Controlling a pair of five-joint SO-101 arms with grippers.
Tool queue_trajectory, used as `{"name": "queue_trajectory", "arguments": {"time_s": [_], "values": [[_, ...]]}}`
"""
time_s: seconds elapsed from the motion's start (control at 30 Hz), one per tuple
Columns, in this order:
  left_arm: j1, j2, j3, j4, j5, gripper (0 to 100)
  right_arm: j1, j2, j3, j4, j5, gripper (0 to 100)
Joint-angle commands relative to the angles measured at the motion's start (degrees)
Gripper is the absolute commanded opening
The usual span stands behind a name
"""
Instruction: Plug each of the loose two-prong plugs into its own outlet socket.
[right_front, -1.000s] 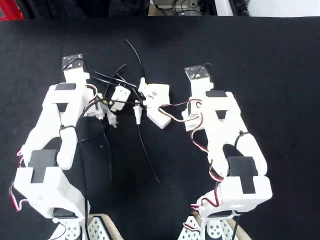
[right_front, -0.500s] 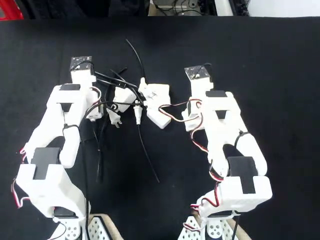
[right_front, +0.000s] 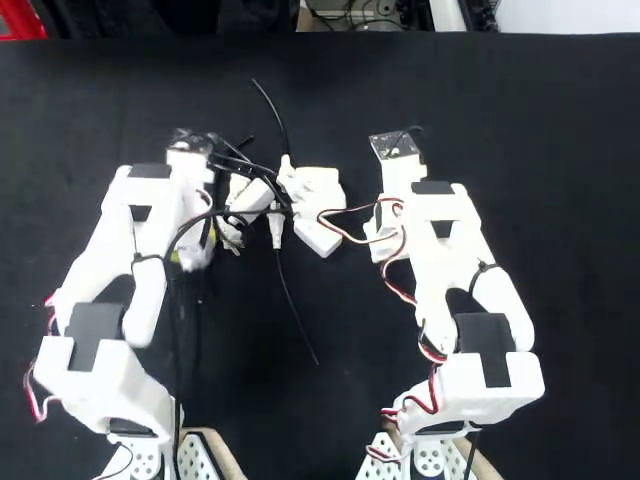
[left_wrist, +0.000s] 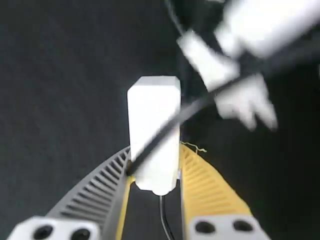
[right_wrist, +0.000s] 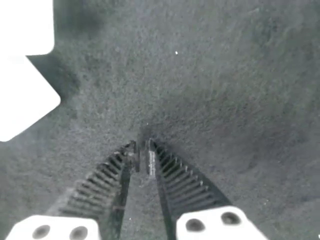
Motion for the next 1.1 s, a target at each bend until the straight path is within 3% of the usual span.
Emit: {"name": "queue_trajectory", "arguments": {"time_s": [0.0, 0.17, 0.27, 0.43, 0.53, 0.93, 1.07], "values": [[1.2, -10.8, -2.7, 16.2, -13.9, 3, 0.2, 0.0, -2.3, -0.4, 0.5, 4.4], [1.5, -21.5, 1.5, 24.4, -26.5, 3, 0.4, 0.0, -2.3, -0.4, 0.5, 4.4], [4.3, -26.9, 10.2, 22.6, -30.5, 3, 0.4, 0.0, -2.3, -0.4, 0.5, 4.4], [10.0, -33.2, 32.3, 6.2, -30.9, 3, 0.4, 0.0, -2.3, -0.4, 0.5, 4.4], [11.8, -36.7, 38.6, 0.8, -30.9, 3, 0.4, 0.0, -2.3, -0.4, 0.5, 4.4], [12.5, -47.2, 42.2, 0.0, -31.0, 3, 0.4, 0.0, -2.3, -0.6, 0.5, 4.4], [11.6, -51.1, 42.4, -0.7, -34.5, 3, 0.4, 0.0, -2.3, -0.6, 0.5, 4.4]]}}
